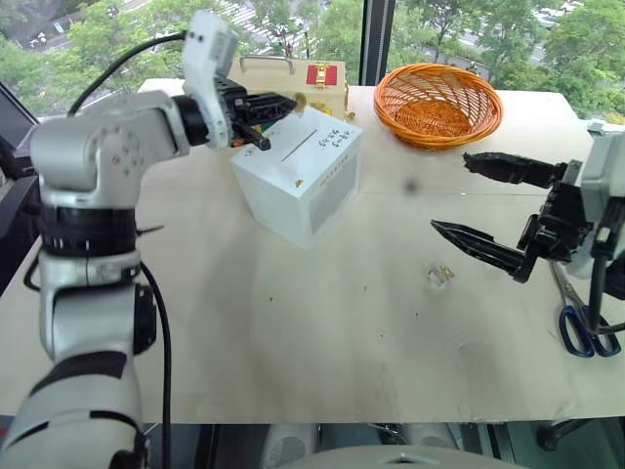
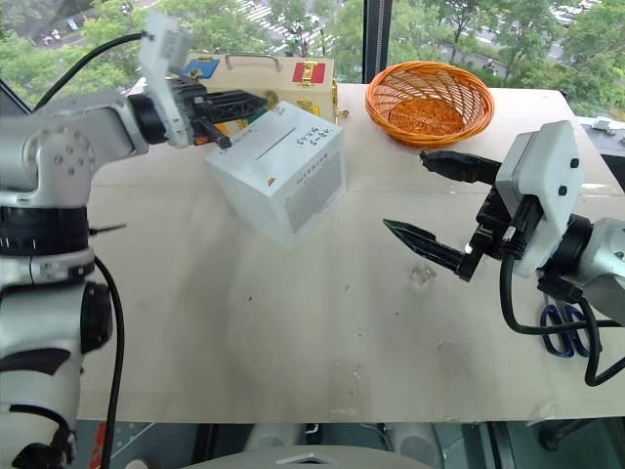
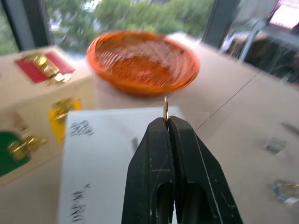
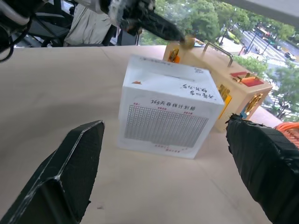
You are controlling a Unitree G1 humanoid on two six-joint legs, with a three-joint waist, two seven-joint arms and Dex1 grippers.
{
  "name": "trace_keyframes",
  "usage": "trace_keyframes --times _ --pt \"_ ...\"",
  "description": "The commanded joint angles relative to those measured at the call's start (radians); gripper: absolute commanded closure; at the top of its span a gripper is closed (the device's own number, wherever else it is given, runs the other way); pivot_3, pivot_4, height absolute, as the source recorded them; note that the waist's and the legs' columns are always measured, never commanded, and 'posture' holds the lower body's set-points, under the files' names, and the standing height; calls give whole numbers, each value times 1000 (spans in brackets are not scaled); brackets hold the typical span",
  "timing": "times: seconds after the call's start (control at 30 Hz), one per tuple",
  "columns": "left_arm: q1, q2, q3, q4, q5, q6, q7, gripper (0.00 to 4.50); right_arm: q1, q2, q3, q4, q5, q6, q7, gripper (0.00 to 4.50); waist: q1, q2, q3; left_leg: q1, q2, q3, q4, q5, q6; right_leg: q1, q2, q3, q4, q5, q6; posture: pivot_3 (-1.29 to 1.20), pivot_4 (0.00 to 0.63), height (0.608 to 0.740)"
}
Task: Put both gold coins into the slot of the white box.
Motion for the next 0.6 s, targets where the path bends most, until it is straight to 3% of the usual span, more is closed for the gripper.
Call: trace_keyframes --times 0.03,0.27,0.6 --pt "-108 13 -55 100 61 46 -80 4500 16 -15 -98 -24 -9 -27 19 57 1 0 0 0 0 0 0 0 0 0 0 0 0 0 0 0 150 740" --pt "-191 -8 -131 181 148 105 -145 4500 40 -2 -90 -27 -49 -35 15 57 0 -1 1 -1 0 0 0 0 0 -1 0 0 0 -1 1 0 150 740" --pt "-178 0 -191 151 246 126 -187 4500 74 18 -105 -61 -27 -34 5 57 -2 -2 1 -1 1 0 0 0 0 -1 -1 1 1 -1 1 0 150 740"
